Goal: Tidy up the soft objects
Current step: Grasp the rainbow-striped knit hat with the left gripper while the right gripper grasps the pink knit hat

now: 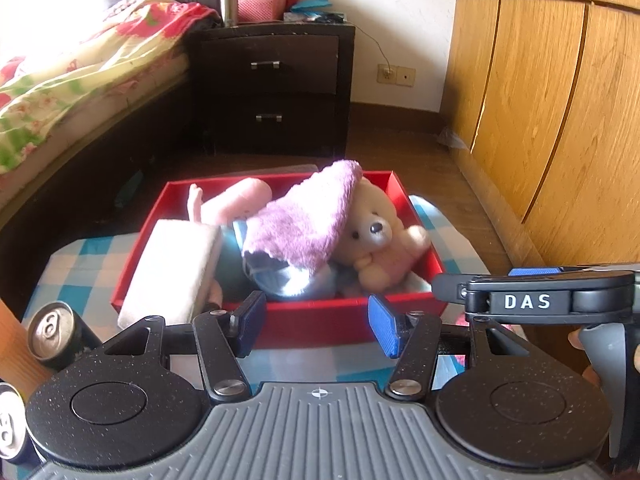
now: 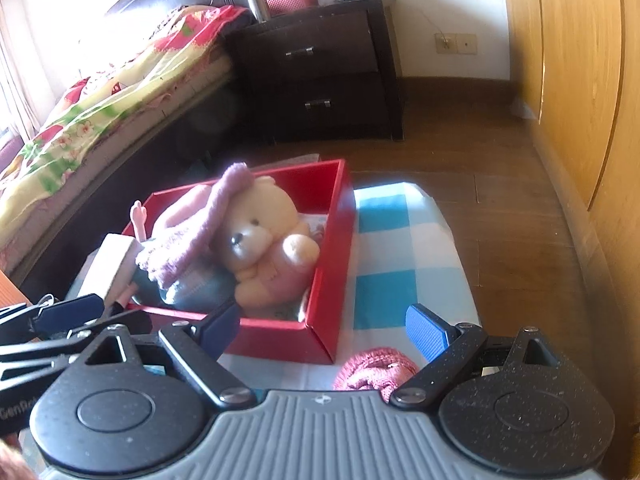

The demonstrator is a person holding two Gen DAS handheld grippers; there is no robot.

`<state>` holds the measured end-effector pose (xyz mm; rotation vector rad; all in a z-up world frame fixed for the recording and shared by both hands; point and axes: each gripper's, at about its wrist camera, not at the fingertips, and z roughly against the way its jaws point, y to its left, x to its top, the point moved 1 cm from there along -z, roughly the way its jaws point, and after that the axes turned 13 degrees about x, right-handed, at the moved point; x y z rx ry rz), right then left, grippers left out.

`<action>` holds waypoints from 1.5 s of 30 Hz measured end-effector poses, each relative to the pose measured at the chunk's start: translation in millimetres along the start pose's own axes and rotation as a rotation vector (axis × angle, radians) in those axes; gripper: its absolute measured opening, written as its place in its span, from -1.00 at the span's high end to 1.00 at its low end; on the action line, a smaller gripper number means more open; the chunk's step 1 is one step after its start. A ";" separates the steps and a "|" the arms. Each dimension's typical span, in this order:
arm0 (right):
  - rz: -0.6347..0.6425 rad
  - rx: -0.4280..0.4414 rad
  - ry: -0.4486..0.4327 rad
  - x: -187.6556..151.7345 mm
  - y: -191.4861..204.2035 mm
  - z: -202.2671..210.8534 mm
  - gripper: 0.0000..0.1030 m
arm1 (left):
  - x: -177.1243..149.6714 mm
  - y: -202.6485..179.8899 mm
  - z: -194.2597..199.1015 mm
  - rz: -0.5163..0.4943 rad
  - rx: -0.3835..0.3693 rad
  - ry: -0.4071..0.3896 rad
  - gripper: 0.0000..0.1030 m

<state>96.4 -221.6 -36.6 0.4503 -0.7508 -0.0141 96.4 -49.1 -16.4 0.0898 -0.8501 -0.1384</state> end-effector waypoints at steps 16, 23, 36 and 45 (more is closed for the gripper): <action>0.027 -0.042 0.130 -25.2 -11.3 -29.4 -0.36 | -23.1 -12.2 16.9 -0.044 -0.029 0.035 -0.15; 0.036 -0.062 0.176 -32.8 -18.4 -43.3 -0.35 | -32.1 -16.0 21.5 -0.050 -0.047 0.054 -0.18; 0.058 -0.071 0.243 -39.4 -23.2 -45.5 -0.35 | -67.9 -28.9 32.6 -0.033 -0.166 0.199 -0.19; 0.104 -0.099 0.339 -34.1 -15.1 -37.2 -0.35 | -85.3 -69.7 43.2 -0.167 -0.206 0.229 -0.27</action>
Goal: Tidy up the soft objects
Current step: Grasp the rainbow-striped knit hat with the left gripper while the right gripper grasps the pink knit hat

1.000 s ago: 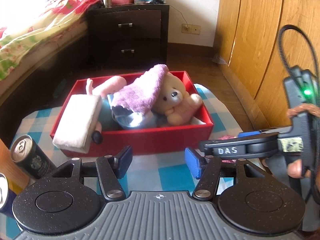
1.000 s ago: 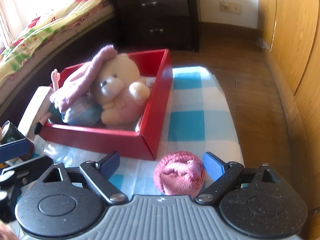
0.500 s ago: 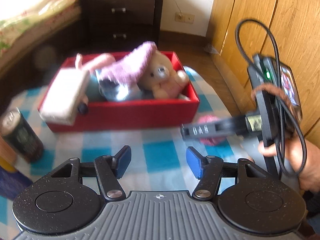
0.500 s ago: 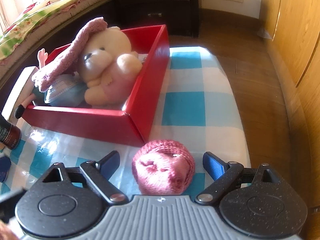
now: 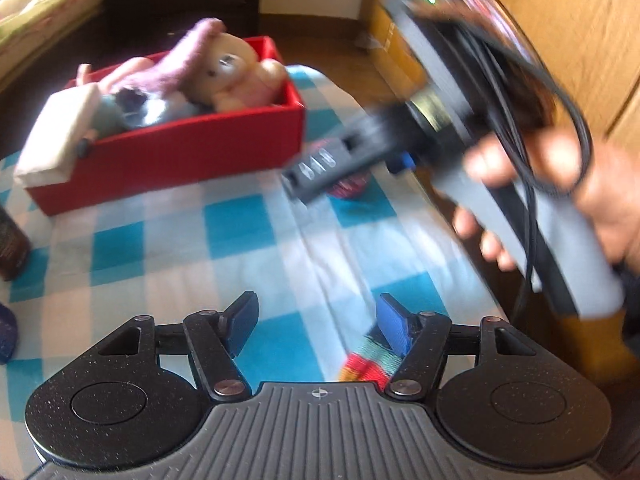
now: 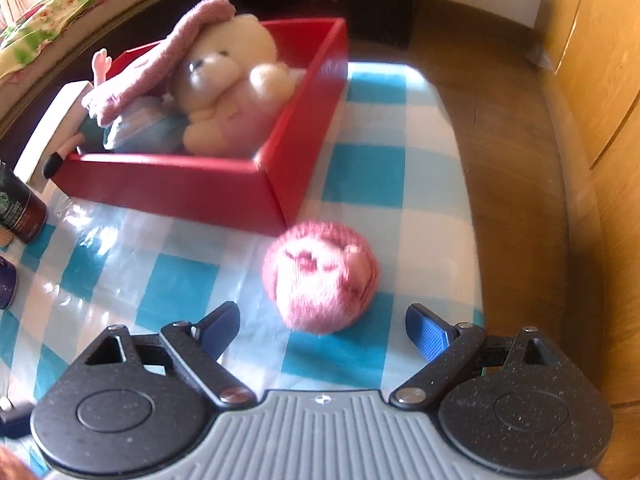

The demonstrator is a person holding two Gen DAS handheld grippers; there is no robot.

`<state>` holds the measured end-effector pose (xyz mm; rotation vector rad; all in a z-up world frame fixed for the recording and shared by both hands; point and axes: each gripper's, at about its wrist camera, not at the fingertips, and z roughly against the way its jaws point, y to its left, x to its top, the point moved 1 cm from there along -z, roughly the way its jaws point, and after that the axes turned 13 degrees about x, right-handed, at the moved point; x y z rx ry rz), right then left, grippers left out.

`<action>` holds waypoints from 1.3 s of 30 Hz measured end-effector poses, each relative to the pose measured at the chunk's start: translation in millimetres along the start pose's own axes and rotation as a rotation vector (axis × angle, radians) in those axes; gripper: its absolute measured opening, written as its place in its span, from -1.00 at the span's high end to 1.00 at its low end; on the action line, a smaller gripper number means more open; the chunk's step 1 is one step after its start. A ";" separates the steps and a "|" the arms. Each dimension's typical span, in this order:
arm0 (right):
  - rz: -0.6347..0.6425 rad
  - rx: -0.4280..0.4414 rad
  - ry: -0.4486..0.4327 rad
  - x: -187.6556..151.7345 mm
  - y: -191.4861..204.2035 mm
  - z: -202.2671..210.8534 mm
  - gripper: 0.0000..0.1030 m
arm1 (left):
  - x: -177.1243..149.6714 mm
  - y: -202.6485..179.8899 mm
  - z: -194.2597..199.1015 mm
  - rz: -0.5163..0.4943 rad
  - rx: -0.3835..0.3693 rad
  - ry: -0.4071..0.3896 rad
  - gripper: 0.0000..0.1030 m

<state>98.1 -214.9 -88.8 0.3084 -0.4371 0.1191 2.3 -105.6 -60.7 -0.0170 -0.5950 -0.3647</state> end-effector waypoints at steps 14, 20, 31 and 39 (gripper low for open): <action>0.093 -0.040 0.062 18.6 13.4 -19.6 -0.35 | -16.1 -41.4 -24.2 -0.132 -0.024 0.074 -0.37; 0.098 -0.021 0.075 24.6 11.7 -10.8 -0.38 | -23.1 -46.0 -28.5 -0.179 -0.028 0.091 -0.37; 0.124 -0.045 0.102 19.9 -1.5 7.8 -0.39 | -29.8 -49.7 -18.5 -0.290 0.000 0.061 0.72; 0.077 -0.020 0.064 25.4 -3.5 3.4 -0.38 | -39.2 -19.4 -14.7 -0.245 0.038 0.082 0.75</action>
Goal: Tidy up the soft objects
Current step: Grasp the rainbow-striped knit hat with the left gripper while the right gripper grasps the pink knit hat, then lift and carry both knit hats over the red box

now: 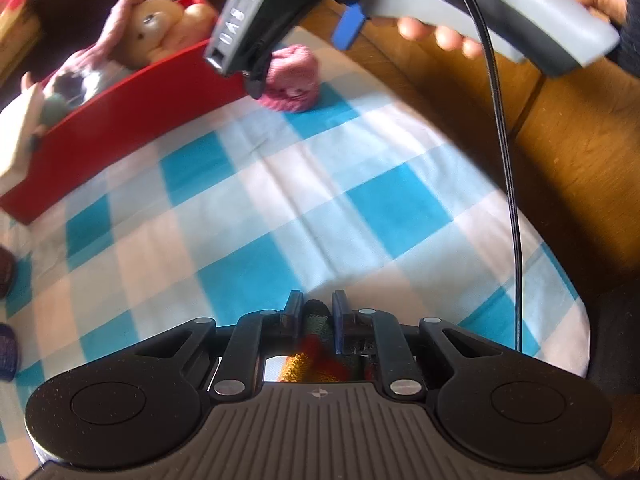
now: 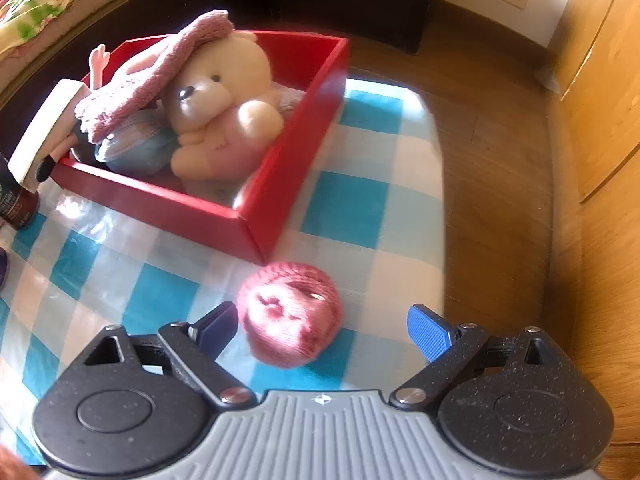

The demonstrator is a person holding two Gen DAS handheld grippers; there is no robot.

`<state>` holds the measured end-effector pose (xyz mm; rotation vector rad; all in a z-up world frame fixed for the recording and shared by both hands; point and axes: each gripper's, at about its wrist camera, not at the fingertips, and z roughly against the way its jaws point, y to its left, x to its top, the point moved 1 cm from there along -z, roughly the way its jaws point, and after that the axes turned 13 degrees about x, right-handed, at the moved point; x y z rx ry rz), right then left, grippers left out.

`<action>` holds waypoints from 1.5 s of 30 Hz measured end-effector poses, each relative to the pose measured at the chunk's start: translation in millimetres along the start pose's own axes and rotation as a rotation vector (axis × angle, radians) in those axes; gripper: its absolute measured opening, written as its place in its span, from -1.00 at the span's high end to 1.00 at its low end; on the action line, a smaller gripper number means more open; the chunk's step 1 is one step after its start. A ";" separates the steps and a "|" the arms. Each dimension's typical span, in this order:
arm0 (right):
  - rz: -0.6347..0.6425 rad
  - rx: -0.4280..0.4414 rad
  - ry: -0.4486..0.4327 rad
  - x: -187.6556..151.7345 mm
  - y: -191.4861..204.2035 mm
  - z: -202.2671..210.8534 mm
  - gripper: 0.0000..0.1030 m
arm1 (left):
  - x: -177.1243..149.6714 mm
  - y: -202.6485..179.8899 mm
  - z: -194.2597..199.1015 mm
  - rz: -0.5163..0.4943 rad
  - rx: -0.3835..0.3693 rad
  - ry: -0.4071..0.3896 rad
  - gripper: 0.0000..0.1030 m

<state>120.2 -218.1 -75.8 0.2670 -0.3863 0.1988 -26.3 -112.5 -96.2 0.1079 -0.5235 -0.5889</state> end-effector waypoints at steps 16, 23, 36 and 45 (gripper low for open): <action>0.035 -0.009 0.067 -27.4 30.5 -10.4 0.55 | 1.4 44.8 -11.3 0.083 0.116 0.033 0.75; 0.103 0.038 0.084 -60.5 60.1 8.5 0.63 | -1.5 57.1 -11.3 0.118 0.130 0.047 0.75; 0.135 0.121 0.050 -82.6 94.1 31.0 0.63 | 4.7 100.2 5.1 0.282 0.087 0.019 0.81; 0.117 0.148 0.001 -76.2 100.1 41.2 0.63 | 6.8 116.8 15.2 0.346 0.057 -0.016 0.87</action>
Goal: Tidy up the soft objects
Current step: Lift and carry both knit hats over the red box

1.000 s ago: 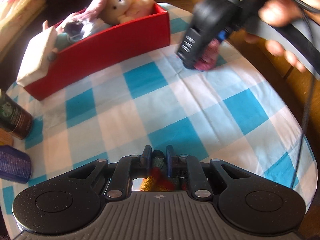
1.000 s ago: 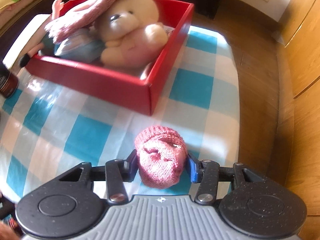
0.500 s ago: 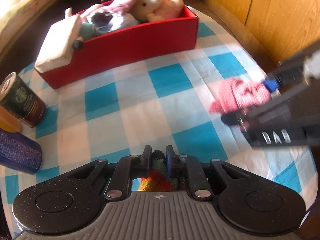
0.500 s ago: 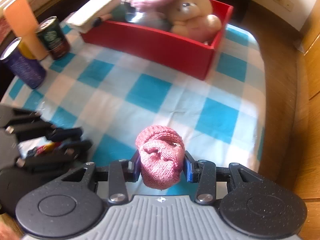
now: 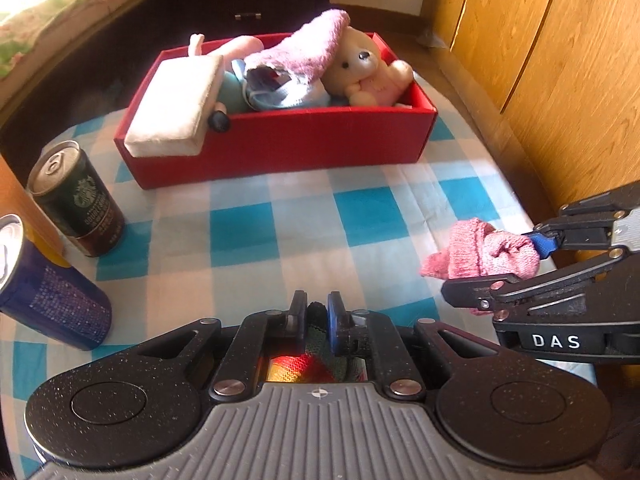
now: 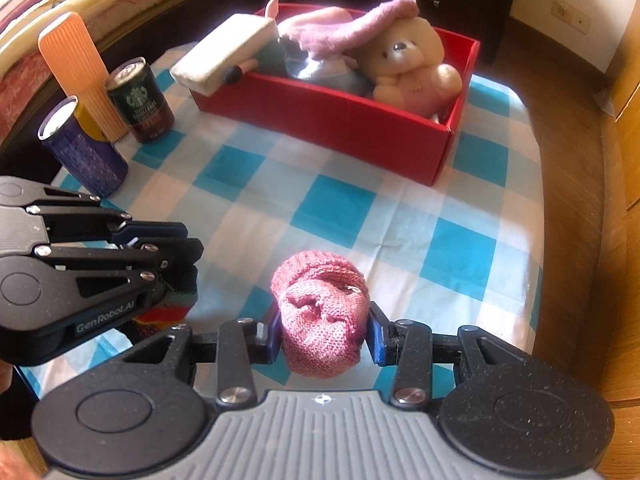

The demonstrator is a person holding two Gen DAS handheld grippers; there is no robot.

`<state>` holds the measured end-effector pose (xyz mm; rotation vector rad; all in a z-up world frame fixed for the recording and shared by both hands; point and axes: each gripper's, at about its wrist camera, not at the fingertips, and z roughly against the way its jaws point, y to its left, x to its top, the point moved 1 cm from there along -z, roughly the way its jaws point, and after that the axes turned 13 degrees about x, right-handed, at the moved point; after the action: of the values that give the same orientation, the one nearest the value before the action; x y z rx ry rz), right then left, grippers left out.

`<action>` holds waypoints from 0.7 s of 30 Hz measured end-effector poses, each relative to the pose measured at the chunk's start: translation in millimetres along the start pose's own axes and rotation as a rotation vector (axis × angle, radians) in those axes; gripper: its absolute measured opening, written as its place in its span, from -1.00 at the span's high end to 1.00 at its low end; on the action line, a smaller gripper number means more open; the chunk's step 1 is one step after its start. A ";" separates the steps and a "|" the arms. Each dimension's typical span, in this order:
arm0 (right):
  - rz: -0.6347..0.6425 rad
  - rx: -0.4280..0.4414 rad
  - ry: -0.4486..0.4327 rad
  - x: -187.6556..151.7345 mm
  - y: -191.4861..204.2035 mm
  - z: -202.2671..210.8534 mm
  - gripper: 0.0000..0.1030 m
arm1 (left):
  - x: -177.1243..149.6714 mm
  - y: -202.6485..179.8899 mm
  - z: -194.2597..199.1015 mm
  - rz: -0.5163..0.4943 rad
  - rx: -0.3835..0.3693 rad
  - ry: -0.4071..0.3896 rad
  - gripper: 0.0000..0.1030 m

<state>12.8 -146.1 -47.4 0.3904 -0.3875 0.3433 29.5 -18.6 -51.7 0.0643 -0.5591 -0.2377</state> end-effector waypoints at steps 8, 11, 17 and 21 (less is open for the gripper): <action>-0.038 0.024 -0.071 13.3 -2.3 10.6 0.64 | 15.6 13.6 15.4 0.045 0.004 -0.061 0.89; -0.034 0.010 -0.077 23.0 -2.8 12.6 0.64 | 23.5 12.6 14.5 0.040 0.018 -0.073 0.89; -0.007 -0.011 -0.099 43.8 0.5 21.1 0.64 | 45.6 12.2 16.0 0.053 0.024 -0.104 0.89; -0.007 -0.002 -0.131 61.0 1.2 28.4 0.64 | 70.9 14.4 20.5 0.047 0.046 -0.133 0.89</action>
<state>56.9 -142.2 3.2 0.4129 -0.5146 0.3115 79.8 -21.6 4.2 0.0804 -0.6978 -0.1843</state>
